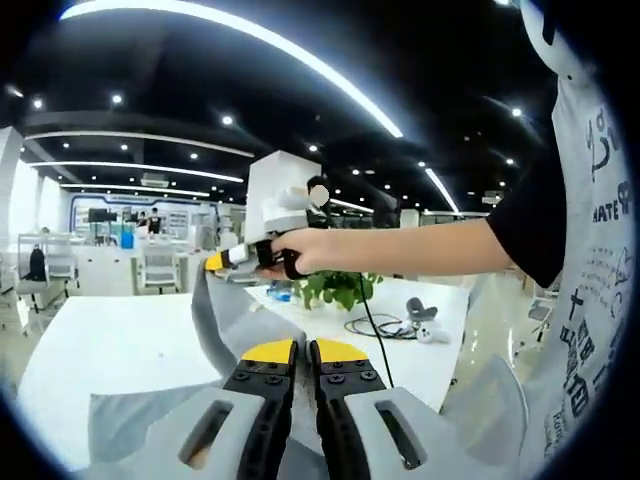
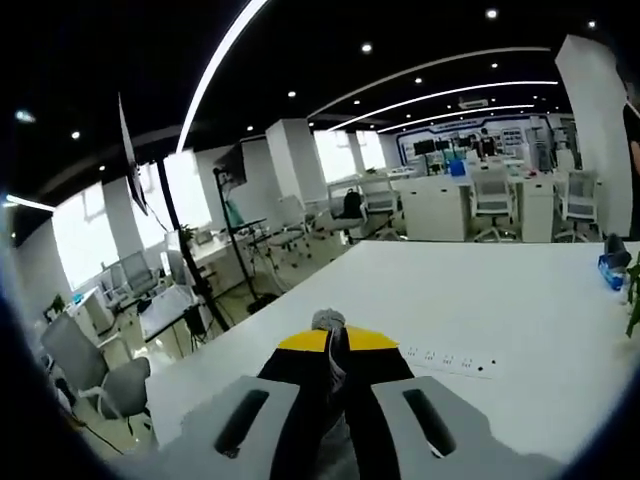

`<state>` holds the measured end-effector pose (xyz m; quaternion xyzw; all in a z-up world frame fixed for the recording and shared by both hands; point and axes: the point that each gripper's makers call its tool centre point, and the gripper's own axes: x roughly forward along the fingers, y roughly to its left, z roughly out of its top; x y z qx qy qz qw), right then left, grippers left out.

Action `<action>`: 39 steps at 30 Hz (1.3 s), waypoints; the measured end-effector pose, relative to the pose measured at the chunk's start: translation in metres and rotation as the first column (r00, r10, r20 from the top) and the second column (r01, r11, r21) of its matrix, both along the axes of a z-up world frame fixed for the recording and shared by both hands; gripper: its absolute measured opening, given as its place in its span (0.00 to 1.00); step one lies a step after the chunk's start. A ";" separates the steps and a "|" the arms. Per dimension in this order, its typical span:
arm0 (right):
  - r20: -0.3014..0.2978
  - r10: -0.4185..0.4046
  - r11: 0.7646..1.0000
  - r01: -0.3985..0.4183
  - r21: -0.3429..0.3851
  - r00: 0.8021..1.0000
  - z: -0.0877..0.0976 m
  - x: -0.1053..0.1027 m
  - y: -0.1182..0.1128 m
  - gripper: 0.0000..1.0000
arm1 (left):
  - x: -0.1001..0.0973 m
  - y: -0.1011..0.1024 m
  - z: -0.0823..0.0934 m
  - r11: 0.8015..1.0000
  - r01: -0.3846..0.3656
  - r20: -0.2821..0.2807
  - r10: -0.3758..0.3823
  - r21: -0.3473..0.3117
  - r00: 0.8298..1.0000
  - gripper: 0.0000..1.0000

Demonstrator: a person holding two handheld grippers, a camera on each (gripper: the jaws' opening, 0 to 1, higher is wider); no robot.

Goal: Fold the towel on the table until its edges align and the towel forms a compact rectangular stack.

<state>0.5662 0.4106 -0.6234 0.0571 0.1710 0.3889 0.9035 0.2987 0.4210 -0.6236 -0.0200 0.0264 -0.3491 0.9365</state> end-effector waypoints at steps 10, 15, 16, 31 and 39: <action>-0.024 0.012 1.000 -0.011 0.009 1.000 -0.009 0.001 0.019 0.02 | 0.001 0.031 -0.015 0.998 -0.067 -0.034 0.067 0.004 0.997 0.06; -0.032 0.020 1.000 -0.020 0.008 0.999 -0.013 0.000 0.027 0.02 | 0.001 0.043 -0.018 0.996 -0.094 -0.043 0.094 0.005 0.995 0.06; -0.033 0.022 1.000 -0.021 0.007 0.999 -0.013 0.000 0.029 0.02 | 0.000 0.046 -0.020 0.995 -0.102 -0.047 0.102 0.004 0.994 0.06; -0.089 0.026 1.000 -0.025 0.013 0.996 -0.041 0.004 0.046 0.02 | -0.002 0.076 -0.055 0.984 -0.179 -0.132 0.180 0.014 0.975 0.06; -0.121 0.021 1.000 -0.019 0.019 0.992 -0.056 0.012 0.053 0.02 | -0.001 0.092 -0.076 0.974 -0.227 -0.179 0.228 0.025 0.957 0.06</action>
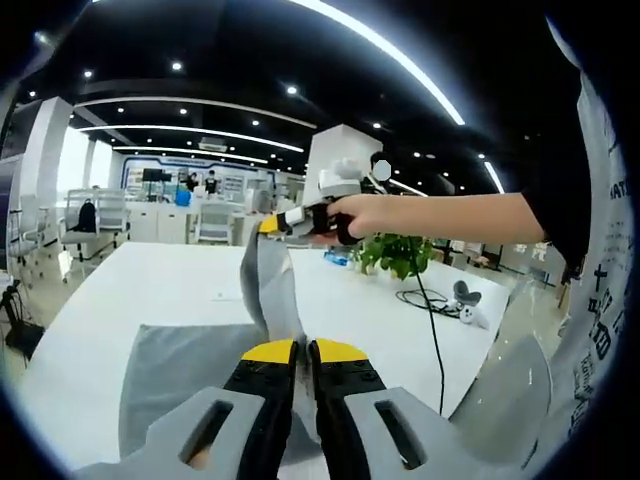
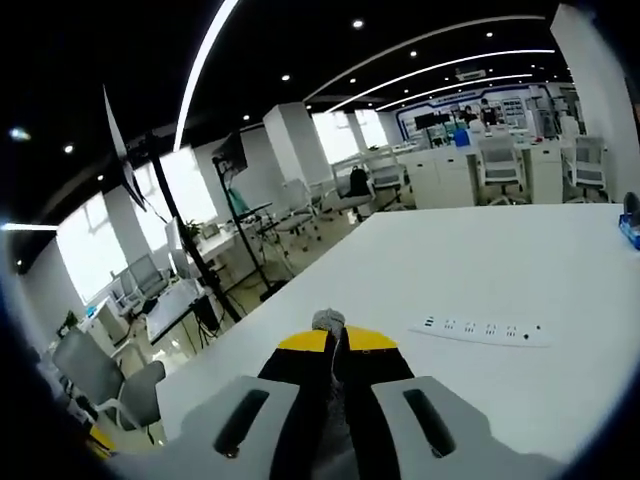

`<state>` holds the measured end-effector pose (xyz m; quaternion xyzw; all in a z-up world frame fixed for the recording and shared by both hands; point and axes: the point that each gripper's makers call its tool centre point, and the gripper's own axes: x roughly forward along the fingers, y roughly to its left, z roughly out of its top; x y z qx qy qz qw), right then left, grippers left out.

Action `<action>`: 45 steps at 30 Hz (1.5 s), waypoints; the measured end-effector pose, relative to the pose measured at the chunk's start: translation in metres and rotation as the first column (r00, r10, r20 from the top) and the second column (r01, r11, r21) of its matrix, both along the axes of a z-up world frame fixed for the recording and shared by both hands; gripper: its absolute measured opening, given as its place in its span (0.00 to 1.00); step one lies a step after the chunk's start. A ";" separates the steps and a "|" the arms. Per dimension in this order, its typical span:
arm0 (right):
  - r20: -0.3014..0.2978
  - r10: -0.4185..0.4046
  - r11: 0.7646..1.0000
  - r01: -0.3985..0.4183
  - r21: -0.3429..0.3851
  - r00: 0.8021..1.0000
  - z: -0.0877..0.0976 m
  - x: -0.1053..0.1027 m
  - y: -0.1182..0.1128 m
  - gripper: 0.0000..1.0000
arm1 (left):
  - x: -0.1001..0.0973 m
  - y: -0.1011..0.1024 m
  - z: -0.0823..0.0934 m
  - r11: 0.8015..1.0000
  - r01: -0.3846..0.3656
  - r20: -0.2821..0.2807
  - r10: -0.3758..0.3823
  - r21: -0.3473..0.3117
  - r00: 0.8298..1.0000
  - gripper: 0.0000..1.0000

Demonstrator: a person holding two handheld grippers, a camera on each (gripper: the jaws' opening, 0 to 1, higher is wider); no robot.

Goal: Fold the towel on the table until its edges align and the towel forms a compact rectangular stack.

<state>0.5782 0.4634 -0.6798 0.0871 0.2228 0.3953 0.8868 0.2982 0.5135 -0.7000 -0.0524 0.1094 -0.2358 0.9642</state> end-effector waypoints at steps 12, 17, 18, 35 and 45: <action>-0.039 -0.003 1.000 0.004 0.017 0.999 -0.019 0.001 0.025 0.02 | -0.001 0.023 -0.019 0.996 -0.087 -0.039 0.086 -0.008 0.995 0.06; -0.033 0.014 1.000 -0.014 0.013 0.999 -0.019 0.001 0.036 0.02 | -0.004 0.036 -0.019 0.991 -0.135 -0.037 0.135 -0.022 0.990 0.06; -0.031 0.017 1.000 -0.016 0.014 0.999 -0.018 0.000 0.038 0.02 | -0.005 0.038 -0.019 0.989 -0.142 -0.037 0.141 -0.030 0.989 0.06; -0.003 0.050 0.998 -0.050 0.048 0.999 -0.004 -0.005 0.069 0.02 | -0.012 0.057 -0.007 0.978 -0.203 -0.004 0.203 -0.054 0.979 0.05; -0.032 0.091 0.996 -0.091 0.027 0.995 -0.026 -0.009 0.104 0.02 | -0.017 0.083 -0.019 0.952 -0.297 -0.033 0.296 -0.075 0.955 0.05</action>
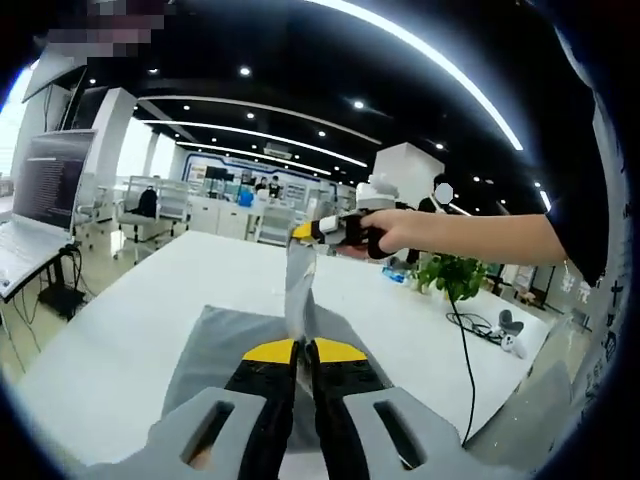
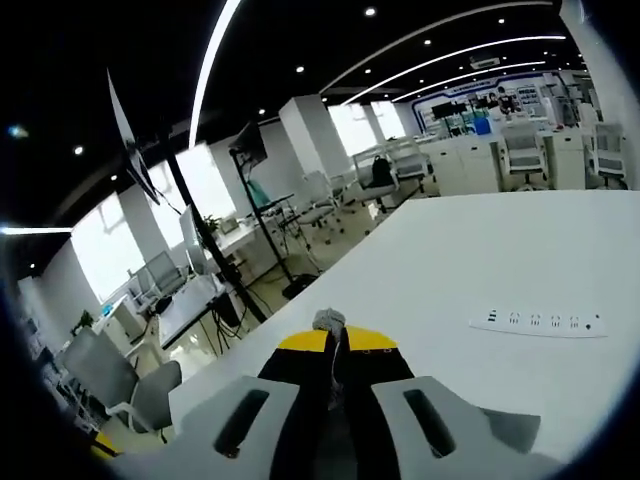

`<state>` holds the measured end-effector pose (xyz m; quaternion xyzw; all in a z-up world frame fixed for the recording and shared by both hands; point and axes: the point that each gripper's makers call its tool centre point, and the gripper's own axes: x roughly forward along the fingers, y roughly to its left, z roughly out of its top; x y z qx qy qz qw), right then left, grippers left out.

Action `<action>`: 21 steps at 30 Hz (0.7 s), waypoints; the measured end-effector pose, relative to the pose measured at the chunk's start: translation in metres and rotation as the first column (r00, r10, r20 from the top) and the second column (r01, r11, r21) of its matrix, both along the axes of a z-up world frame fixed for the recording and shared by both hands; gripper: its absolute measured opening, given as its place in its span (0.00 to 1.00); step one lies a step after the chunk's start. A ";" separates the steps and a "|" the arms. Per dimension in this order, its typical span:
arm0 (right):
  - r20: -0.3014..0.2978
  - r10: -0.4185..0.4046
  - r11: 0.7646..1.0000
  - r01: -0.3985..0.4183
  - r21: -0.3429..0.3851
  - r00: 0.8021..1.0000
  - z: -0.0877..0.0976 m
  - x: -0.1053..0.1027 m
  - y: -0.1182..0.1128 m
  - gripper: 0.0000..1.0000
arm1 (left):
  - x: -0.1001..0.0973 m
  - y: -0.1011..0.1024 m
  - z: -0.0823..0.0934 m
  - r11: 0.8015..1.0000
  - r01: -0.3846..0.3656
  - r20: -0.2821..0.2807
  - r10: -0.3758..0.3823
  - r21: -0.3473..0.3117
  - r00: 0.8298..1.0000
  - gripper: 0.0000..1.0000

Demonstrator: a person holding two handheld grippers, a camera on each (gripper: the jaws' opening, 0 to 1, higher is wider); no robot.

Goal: Fold the towel on the table until its edges align and the towel forms a compact rectangular stack.

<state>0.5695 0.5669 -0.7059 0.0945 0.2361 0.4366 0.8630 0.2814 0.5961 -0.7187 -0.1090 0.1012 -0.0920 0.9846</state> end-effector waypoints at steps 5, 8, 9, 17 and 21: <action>-0.023 0.012 0.999 -0.013 -0.047 1.000 -0.027 0.006 0.018 0.02 | 0.004 0.013 -0.021 0.998 -0.052 -0.037 0.050 -0.045 0.998 0.05; -0.039 0.017 0.997 -0.020 -0.074 0.999 -0.043 0.006 0.026 0.02 | 0.007 0.022 -0.038 0.994 -0.086 -0.068 0.081 -0.074 0.994 0.05; -0.044 0.020 0.997 -0.023 -0.079 0.999 -0.047 0.006 0.029 0.02 | 0.007 0.025 -0.040 0.992 -0.097 -0.074 0.091 -0.082 0.993 0.05; -0.078 0.045 0.994 -0.053 -0.097 0.996 -0.075 0.008 0.059 0.02 | 0.006 0.051 -0.064 0.975 -0.166 -0.112 0.150 -0.146 0.982 0.05; -0.091 0.054 0.991 -0.065 -0.121 0.994 -0.093 0.010 0.071 0.02 | 0.009 0.059 -0.074 0.973 -0.178 -0.129 0.159 -0.149 0.979 0.05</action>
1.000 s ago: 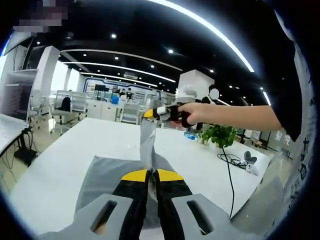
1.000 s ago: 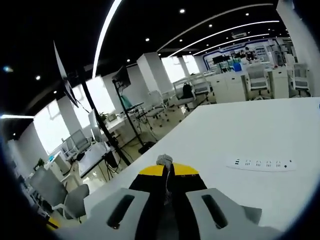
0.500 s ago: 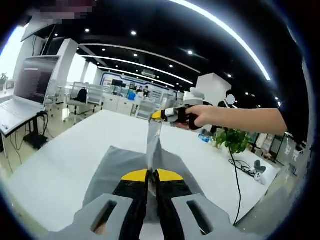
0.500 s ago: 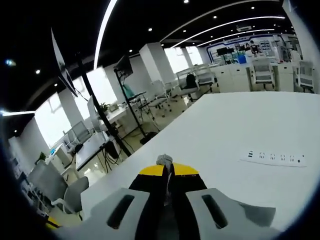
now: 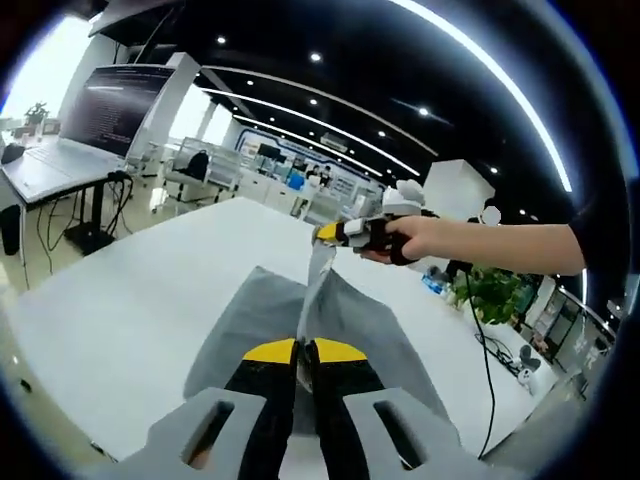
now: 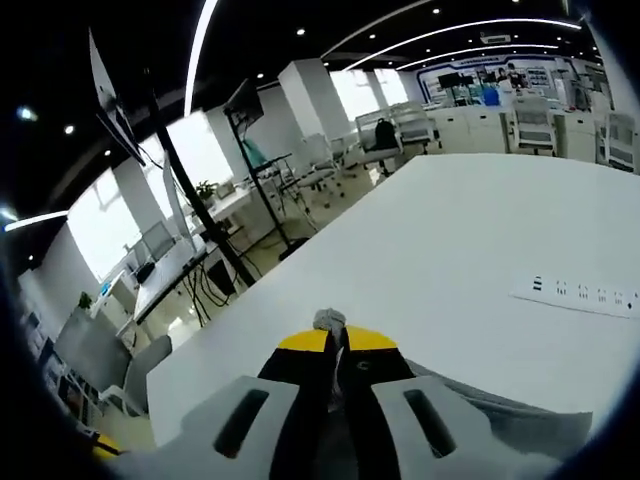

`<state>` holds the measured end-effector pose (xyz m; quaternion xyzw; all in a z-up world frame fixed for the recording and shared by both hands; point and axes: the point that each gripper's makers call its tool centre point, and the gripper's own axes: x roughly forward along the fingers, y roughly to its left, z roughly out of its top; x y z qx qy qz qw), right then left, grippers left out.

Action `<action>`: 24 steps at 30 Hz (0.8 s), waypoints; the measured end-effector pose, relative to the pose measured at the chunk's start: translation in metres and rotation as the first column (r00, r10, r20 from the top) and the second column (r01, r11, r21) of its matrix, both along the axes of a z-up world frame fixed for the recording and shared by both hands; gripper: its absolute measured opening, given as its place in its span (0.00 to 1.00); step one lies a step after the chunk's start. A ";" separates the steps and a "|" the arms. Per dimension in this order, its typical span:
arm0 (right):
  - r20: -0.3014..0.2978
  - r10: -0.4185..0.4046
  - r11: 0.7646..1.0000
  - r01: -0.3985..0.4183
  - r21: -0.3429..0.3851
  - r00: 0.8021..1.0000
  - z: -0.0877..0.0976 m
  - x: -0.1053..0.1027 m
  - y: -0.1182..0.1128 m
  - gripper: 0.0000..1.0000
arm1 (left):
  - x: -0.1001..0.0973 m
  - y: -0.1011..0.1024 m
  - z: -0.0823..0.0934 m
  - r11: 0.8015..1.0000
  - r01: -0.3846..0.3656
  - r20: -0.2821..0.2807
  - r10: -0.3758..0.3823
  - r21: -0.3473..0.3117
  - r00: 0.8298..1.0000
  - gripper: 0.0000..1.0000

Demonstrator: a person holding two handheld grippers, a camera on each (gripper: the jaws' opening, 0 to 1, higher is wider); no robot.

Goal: Fold the towel on the table until its edges align and the towel forms a compact rectangular stack.

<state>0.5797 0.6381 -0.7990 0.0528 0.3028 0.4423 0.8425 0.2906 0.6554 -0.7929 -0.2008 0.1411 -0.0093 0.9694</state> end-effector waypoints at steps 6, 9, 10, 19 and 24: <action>0.000 -0.008 1.000 0.008 -0.029 1.000 -0.027 0.005 0.016 0.02 | 0.003 0.011 -0.020 0.999 -0.034 -0.039 0.033 -0.018 0.999 0.05; -0.006 -0.012 0.999 0.012 -0.040 1.000 -0.041 0.006 0.024 0.02 | 0.001 0.018 -0.032 0.999 -0.050 -0.062 0.049 -0.020 0.997 0.05; -0.004 -0.013 0.999 0.013 -0.045 1.000 -0.046 0.006 0.027 0.02 | 0.001 0.019 -0.035 0.998 -0.056 -0.069 0.054 -0.023 0.996 0.05; 0.017 -0.045 0.996 0.046 -0.078 0.999 -0.071 0.012 0.038 0.02 | 0.006 0.030 -0.058 0.992 -0.113 -0.110 0.106 -0.056 0.988 0.06; 0.043 -0.033 0.991 0.038 -0.130 0.999 -0.085 0.016 0.041 0.02 | 0.003 0.036 -0.071 0.989 -0.136 -0.143 0.127 -0.051 0.981 0.03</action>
